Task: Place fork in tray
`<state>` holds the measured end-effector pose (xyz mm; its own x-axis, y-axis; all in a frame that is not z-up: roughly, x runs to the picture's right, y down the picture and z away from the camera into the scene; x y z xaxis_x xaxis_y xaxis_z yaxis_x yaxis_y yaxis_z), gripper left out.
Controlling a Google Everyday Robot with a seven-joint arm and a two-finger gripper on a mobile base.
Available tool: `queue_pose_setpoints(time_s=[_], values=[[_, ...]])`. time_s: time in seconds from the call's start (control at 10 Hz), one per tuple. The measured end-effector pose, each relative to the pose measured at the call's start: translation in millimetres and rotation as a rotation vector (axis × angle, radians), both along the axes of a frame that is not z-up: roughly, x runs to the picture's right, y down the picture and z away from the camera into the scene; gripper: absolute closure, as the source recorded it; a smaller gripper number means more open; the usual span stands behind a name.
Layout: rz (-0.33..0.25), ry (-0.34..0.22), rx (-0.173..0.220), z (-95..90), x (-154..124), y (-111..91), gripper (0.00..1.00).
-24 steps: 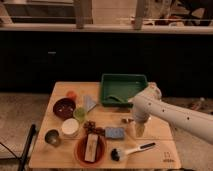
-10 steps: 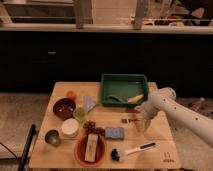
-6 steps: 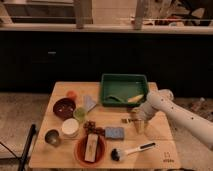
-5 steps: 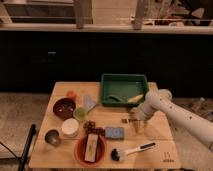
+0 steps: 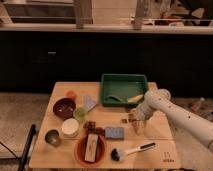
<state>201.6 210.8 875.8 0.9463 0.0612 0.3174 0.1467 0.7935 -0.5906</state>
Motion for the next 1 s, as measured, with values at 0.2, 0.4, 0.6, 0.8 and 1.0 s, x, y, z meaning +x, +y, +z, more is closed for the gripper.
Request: queue_pose_setpoints(time_s=[0.2, 0.4, 0.6, 0.8, 1.0], values=[[-0.003, 0.0, 0.005, -1.7, 0.6, -3.3, 0.92], [-0.005, 0.001, 0.001, -3.3, 1.9, -3.2, 1.0], [-0.009, 0.008, 0.014, -14.4, 9.6, 3.2, 1.0], [0.001, 0.013, 0.048, -29.7, 14.9, 3.6, 1.0], [-0.001, 0.011, 0.084, -44.6, 15.3, -0.9, 1.0]])
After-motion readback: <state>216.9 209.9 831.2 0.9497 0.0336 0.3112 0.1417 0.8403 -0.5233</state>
